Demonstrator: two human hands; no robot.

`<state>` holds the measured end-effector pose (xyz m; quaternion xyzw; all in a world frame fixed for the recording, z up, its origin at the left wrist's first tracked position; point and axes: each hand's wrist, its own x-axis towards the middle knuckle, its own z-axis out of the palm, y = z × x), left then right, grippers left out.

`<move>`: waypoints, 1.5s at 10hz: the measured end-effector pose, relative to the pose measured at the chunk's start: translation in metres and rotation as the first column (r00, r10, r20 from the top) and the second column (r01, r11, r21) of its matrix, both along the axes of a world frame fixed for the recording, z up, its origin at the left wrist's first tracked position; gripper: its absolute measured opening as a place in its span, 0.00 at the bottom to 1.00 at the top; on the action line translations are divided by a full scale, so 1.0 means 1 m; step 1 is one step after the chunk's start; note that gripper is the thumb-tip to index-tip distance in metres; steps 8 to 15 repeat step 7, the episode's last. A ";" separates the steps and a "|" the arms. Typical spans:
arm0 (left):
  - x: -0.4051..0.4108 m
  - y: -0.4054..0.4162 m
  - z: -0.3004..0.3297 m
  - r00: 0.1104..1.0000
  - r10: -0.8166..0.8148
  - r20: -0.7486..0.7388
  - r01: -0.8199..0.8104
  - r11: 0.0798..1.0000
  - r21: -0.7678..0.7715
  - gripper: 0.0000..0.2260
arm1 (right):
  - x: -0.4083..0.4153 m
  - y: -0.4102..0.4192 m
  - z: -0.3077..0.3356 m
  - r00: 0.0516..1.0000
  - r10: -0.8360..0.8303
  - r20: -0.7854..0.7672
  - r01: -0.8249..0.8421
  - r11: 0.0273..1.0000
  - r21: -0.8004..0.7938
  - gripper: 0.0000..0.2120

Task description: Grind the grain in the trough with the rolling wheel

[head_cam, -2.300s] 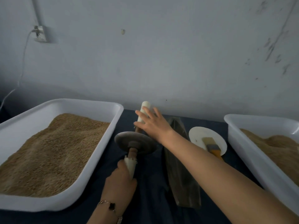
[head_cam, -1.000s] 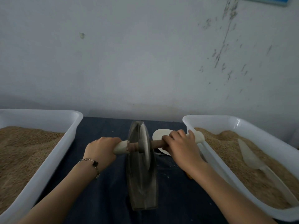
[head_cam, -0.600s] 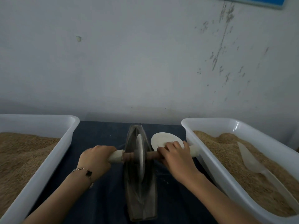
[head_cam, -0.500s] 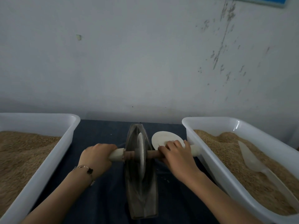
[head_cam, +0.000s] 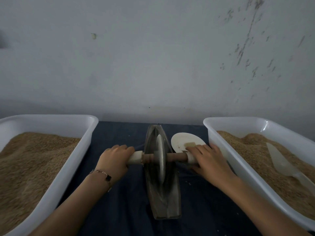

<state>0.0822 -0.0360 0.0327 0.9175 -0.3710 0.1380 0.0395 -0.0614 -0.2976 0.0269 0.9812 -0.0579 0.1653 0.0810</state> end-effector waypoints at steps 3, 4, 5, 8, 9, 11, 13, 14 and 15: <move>-0.005 -0.002 -0.003 0.994 0.027 0.107 -0.031 0.999 0.034 0.16 | 0.010 0.004 -0.001 0.998 -0.055 0.044 0.056 0.998 -0.017 0.21; -0.014 0.007 -0.010 0.997 0.009 0.075 -0.007 1.000 -0.021 0.22 | -0.004 0.008 -0.005 0.992 -0.037 0.120 0.037 0.999 0.005 0.31; -0.022 0.016 -0.013 0.986 -0.038 0.162 0.059 0.990 -0.128 0.31 | -0.021 0.010 -0.016 0.979 -0.027 0.203 0.024 1.000 0.014 0.39; -0.035 0.025 -0.009 0.934 0.082 0.349 0.010 0.967 -0.255 0.32 | -0.039 0.020 -0.013 0.918 0.061 0.392 -0.052 0.998 -0.032 0.26; -0.035 0.025 -0.009 0.934 0.082 0.349 0.010 0.967 -0.255 0.32 | -0.039 0.020 -0.013 0.918 0.061 0.392 -0.052 0.998 -0.032 0.26; -0.035 0.025 -0.009 0.934 0.082 0.349 0.010 0.967 -0.255 0.32 | -0.039 0.020 -0.013 0.918 0.061 0.392 -0.052 0.998 -0.032 0.26; -0.035 0.025 -0.009 0.934 0.082 0.349 0.010 0.967 -0.255 0.32 | -0.039 0.020 -0.013 0.918 0.061 0.392 -0.052 0.998 -0.032 0.26; -0.035 0.025 -0.009 0.934 0.082 0.349 0.010 0.967 -0.255 0.32 | -0.039 0.020 -0.013 0.918 0.061 0.392 -0.052 0.998 -0.032 0.26; -0.035 0.025 -0.009 0.934 0.082 0.349 0.010 0.967 -0.255 0.32 | -0.039 0.020 -0.013 0.918 0.061 0.392 -0.052 0.998 -0.032 0.26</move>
